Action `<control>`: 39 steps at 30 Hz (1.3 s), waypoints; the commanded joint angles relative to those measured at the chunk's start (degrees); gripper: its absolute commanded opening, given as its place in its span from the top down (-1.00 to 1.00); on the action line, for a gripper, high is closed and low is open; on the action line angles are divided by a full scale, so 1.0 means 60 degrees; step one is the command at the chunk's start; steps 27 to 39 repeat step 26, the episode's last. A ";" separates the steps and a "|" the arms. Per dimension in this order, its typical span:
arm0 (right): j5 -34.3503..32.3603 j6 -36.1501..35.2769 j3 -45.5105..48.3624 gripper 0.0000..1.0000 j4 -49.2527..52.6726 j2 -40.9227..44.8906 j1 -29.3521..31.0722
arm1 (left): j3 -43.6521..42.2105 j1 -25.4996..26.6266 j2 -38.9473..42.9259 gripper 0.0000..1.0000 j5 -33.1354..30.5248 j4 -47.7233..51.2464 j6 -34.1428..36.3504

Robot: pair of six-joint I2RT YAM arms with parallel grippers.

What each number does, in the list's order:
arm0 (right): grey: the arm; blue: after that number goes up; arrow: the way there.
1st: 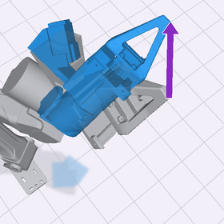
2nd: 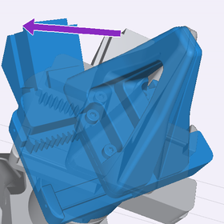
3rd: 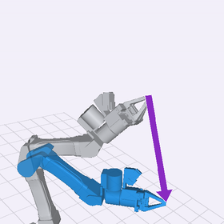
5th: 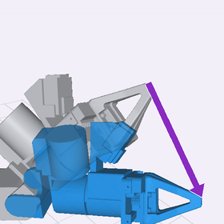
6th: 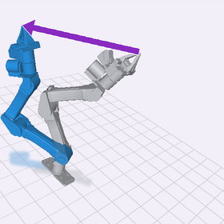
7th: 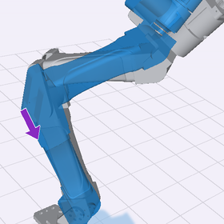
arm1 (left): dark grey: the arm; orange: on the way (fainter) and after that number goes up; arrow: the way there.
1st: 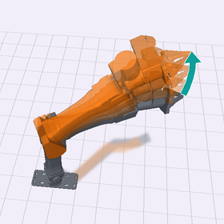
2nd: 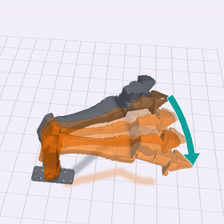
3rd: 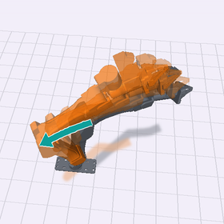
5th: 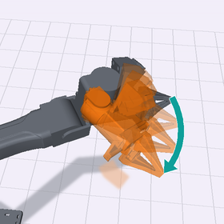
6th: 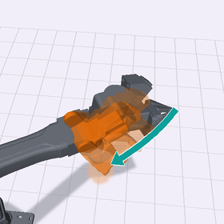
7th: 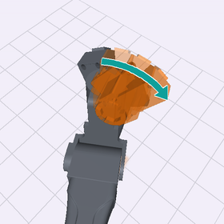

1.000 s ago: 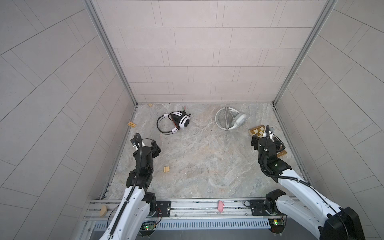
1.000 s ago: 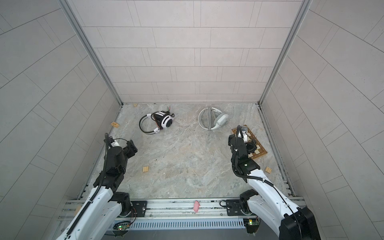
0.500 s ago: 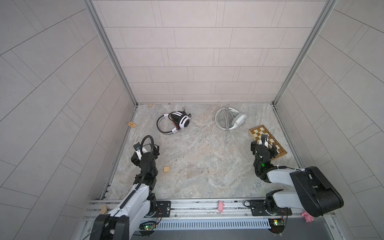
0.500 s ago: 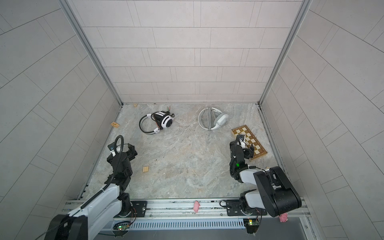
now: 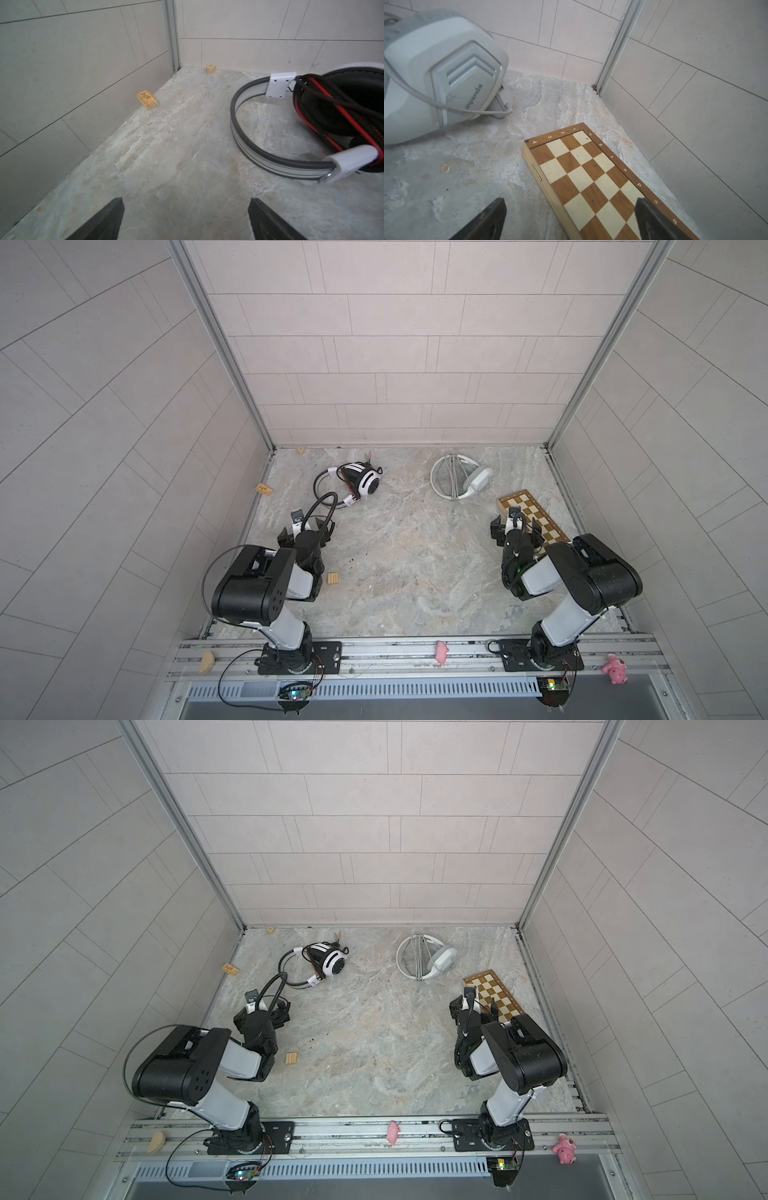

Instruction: Wrap the headphones

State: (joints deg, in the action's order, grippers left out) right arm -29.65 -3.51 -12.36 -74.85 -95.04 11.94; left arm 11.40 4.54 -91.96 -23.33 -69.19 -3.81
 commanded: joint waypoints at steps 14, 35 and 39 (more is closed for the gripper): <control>0.0025 -0.0243 -0.0064 -0.99 -0.0573 0.0042 0.0016 | 0.1717 -0.0023 0.0178 -1.00 0.0273 0.2369 0.0236; 0.0855 0.0074 -0.0590 -0.99 0.1093 0.0477 -0.0399 | 0.1707 -0.0024 0.0163 -1.00 0.0233 0.2328 0.0236; 0.0855 0.0074 -0.0590 -0.99 0.1093 0.0477 -0.0399 | 0.1707 -0.0024 0.0163 -1.00 0.0233 0.2328 0.0236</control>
